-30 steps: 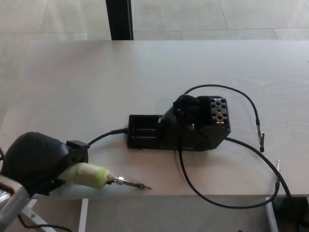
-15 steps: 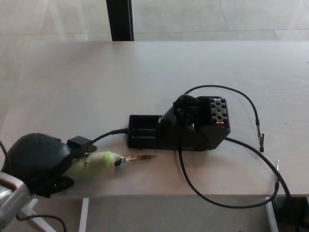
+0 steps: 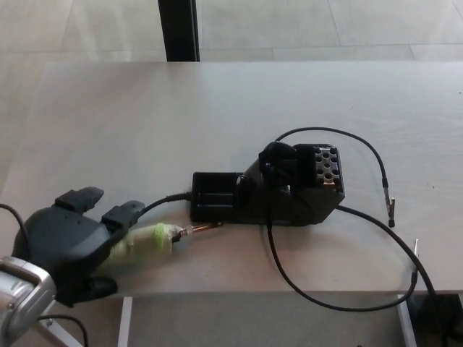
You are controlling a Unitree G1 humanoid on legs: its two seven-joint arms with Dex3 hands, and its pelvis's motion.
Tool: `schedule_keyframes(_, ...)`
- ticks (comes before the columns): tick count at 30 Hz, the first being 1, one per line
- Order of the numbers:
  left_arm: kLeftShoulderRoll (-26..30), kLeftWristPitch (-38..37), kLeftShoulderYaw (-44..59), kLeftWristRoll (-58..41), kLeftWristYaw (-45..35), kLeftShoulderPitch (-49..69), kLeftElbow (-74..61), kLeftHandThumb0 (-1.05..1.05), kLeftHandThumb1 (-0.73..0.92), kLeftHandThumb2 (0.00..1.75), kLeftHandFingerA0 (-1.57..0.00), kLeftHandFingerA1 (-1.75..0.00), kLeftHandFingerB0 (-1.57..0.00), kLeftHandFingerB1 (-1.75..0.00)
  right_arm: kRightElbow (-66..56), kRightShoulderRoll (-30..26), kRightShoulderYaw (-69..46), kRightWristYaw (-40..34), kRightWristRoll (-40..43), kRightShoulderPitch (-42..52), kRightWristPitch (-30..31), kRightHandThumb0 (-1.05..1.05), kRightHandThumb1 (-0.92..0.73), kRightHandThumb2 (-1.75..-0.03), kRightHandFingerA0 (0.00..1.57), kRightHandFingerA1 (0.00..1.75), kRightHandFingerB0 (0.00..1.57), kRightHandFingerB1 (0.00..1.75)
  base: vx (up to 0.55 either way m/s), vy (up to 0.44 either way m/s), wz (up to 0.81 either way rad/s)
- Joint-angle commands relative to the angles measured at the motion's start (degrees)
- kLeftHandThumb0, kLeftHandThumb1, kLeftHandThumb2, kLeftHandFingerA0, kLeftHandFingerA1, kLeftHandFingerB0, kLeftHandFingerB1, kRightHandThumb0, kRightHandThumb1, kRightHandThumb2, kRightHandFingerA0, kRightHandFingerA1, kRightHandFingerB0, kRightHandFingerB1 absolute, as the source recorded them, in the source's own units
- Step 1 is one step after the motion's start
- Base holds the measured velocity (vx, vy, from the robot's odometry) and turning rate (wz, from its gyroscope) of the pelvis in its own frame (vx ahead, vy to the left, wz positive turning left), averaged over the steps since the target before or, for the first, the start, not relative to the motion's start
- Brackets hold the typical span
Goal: Use the left hand of the robot to grab the soldering gun kept on the middle of the table and pull it out of its base and keep it on the left side of the base
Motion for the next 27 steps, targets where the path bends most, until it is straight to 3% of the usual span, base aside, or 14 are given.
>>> schedule_keyframes(1, 1.3, 1.9, 0.4, 2.6, -4.1, 0.6, -0.6, -0.74, 0.70, 0.61, 0.00, 0.00, 0.00, 0.00, 0.1, -1.3, -0.1, 0.9, 1.1, 0.4, -0.3, -0.46, -0.61, -0.59, 0.88, 0.59, 0.45, 0.39, 0.00, 0.000, 0.00)
schedule_keyframes(7, 2.1, 1.5, 6.6, -5.6, -11.7, -1.1, -5.1, -0.81, 0.65, 0.74, 0.00, 0.00, 0.00, 0.00, 0.1, -1.5, 0.1, 1.2, 0.9, 0.8, 0.0, -0.48, -0.62, -0.58, 0.87, 0.60, 0.42, 0.38, 0.00, 0.000, 0.00)
schedule_keyframes(9, 2.2, 2.6, 8.0, -7.2, -14.8, -1.5, -6.7, -0.81, 0.70, 0.61, 0.00, 0.00, 0.00, 0.00, 0.2, -1.6, 0.3, 1.1, 0.7, 0.7, 0.1, -0.48, -0.62, -0.59, 0.86, 0.60, 0.42, 0.37, 0.00, 0.000, 0.00)
schedule_keyframes(10, 3.0, 3.4, 12.1, -13.1, -18.6, -2.5, -9.2, -0.78, 0.68, 0.60, 0.00, 0.00, 0.00, 0.00, 0.4, -1.6, 0.1, 1.2, 0.8, 0.6, 0.1, -0.53, -0.49, -0.83, 0.78, 0.68, 0.36, 0.50, 0.00, 0.000, 0.00)
schedule_keyframes(11, 3.3, 3.5, 13.7, -15.3, -19.9, -2.8, -10.1, -0.78, 0.68, 0.60, 0.00, 0.00, 0.00, 0.00, 0.4, -1.6, 0.1, 1.3, 0.9, 0.6, 0.1, -0.53, -0.49, -0.83, 0.78, 0.68, 0.36, 0.50, 0.00, 0.000, 0.00)
schedule_keyframes(12, 3.4, 3.6, 14.6, -16.2, -20.6, -2.9, -10.5, -0.78, 0.63, 0.75, 0.00, 0.00, 0.00, 0.00, 0.4, -1.6, 0.0, 1.3, 0.9, 0.6, 0.1, -0.48, -0.61, -0.59, 0.84, 0.58, 0.41, 0.37, 0.00, 0.000, 0.00)
schedule_keyframes(13, 3.7, 4.1, 16.7, -18.6, -22.0, -3.1, -11.6, -0.83, 0.57, 0.79, 0.00, 0.00, 0.00, 0.00, 0.4, -1.6, -0.1, 1.5, 1.1, 0.6, 0.2, -0.47, -0.61, -0.59, 0.83, 0.59, 0.41, 0.37, 0.00, 0.000, 0.00)
schedule_keyframes(14, 3.7, 5.0, 18.9, -20.9, -23.1, -3.3, -12.8, -0.84, 0.69, 0.61, 0.00, 0.00, 0.00, 0.00, 0.2, -1.6, -0.2, 1.6, 1.2, 0.7, 0.1, -0.49, -0.62, -0.58, 0.84, 0.60, 0.41, 0.37, 0.00, 0.000, 0.00)
schedule_keyframes(16, 2.8, 5.7, 24.3, -28.3, -24.5, -3.7, -14.7, -0.84, 0.57, 0.78, 0.00, 0.00, 0.00, 0.00, 0.3, -2.0, -0.4, 1.5, 1.3, 1.0, 0.0, -0.49, -0.61, -0.58, 0.83, 0.61, 0.40, 0.37, 0.00, 0.000, 0.00)
schedule_keyframes(18, 2.0, 6.4, 28.8, -34.0, -25.8, -3.5, -16.4, -0.86, 0.70, 0.61, 0.00, 0.00, 0.00, 0.00, 0.2, -1.9, -0.5, 1.5, 1.4, 1.1, 0.0, -0.50, -0.60, -0.58, 0.83, 0.62, 0.39, 0.36, 0.00, 0.000, 0.00)
schedule_keyframes(19, -0.1, 12.8, 35.9, -41.5, -28.5, -2.7, -21.1, -0.81, 0.63, 0.72, 0.00, 0.00, 0.00, 0.00, 0.0, -1.8, -0.9, 1.6, 1.8, 1.1, 0.0, -0.50, -0.59, -0.58, 0.84, 0.63, 0.39, 0.36, 0.00, 0.000, 0.00)
schedule_keyframes(23, -2.6, 18.8, 46.7, -52.8, -31.1, -1.6, -23.7, -0.87, 0.67, 0.60, 0.00, 0.00, 0.00, 0.00, -0.2, -1.6, -1.1, 2.0, 2.0, 1.3, -0.1, -0.51, -0.59, -0.58, 0.82, 0.63, 0.37, 0.36, 0.00, 0.000, 0.00)
schedule_keyframes(25, -3.1, 19.1, 53.9, -58.4, -32.2, 1.2, -22.9, -0.83, 0.65, 0.75, 0.00, 0.00, 0.00, 0.00, -0.3, -1.3, -1.3, 1.9, 2.3, 1.4, -0.2, -0.50, -0.59, -0.58, 0.82, 0.63, 0.38, 0.36, 0.00, 0.000, 0.00)
schedule_keyframes(27, -4.1, 22.1, 60.4, -60.6, -33.3, 4.4, -21.8, -0.79, 0.69, 0.61, 0.00, 0.00, 0.00, 0.00, 0.3, -1.4, -1.4, 1.9, 2.3, 1.1, 0.0, -0.50, -0.59, -0.57, 0.83, 0.64, 0.38, 0.35, 0.00, 0.000, 0.00)
